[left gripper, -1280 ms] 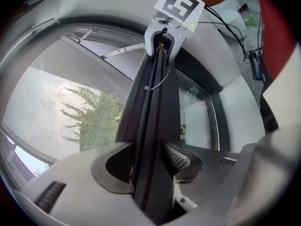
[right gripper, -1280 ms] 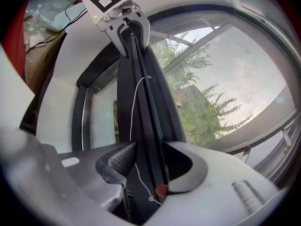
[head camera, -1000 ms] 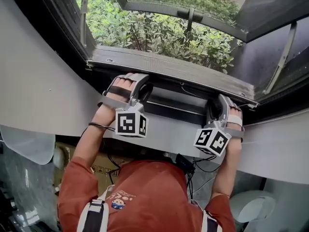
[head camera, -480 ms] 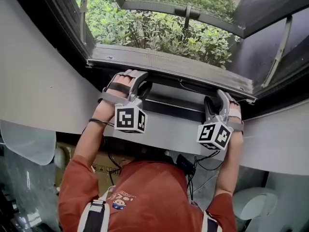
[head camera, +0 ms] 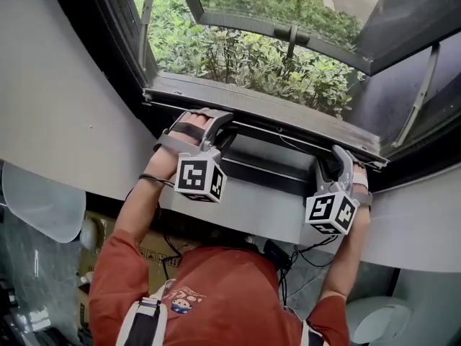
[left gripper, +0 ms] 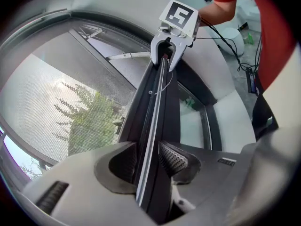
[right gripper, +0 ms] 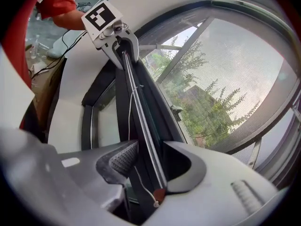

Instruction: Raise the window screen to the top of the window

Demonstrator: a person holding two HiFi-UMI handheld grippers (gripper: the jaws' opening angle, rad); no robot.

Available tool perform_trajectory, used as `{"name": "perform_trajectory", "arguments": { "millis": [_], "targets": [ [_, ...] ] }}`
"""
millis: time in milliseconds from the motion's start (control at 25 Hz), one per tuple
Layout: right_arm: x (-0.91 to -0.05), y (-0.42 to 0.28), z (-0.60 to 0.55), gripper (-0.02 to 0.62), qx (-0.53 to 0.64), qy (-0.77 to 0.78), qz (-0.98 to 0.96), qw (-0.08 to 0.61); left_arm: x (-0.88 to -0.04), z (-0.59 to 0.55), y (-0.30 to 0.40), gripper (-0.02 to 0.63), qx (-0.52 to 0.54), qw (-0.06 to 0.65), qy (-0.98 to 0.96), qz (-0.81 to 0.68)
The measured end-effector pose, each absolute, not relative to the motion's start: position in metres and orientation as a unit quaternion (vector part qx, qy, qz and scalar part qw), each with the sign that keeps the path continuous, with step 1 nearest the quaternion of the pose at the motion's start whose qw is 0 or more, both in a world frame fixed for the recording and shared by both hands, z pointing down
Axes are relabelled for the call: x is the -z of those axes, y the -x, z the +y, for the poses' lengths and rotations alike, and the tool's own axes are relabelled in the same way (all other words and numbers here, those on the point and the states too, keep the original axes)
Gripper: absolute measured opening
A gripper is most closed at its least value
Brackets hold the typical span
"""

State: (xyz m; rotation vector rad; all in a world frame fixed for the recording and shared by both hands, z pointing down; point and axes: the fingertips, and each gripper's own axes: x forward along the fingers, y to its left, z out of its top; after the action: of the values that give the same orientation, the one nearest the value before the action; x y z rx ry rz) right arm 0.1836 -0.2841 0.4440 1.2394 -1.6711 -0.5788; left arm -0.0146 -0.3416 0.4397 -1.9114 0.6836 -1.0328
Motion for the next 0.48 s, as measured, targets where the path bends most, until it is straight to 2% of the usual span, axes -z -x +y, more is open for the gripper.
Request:
{"name": "perform_trajectory", "arguments": {
  "millis": [160, 280, 360, 480],
  "targets": [
    [-0.437, -0.185, -0.286, 0.161, 0.249, -0.511, -0.675, 0.470, -0.431, -0.344, 0.015, 0.123, 0.406, 0.432, 0.754, 0.283],
    [-0.432, -0.187, -0.287, 0.112, 0.263, -0.520, -0.667, 0.464, -0.426, -0.347, 0.016, 0.052, 0.397, 0.443, 0.747, 0.298],
    [-0.427, -0.188, -0.290, 0.061, 0.279, -0.529, -0.656, 0.460, -0.423, -0.348, 0.017, 0.051, 0.394, 0.448, 0.743, 0.304],
    [-0.420, -0.188, -0.295, 0.051, 0.305, -0.538, -0.638, 0.458, -0.417, -0.351, 0.018, 0.048, 0.390, 0.459, 0.734, 0.314]
  ]
}}
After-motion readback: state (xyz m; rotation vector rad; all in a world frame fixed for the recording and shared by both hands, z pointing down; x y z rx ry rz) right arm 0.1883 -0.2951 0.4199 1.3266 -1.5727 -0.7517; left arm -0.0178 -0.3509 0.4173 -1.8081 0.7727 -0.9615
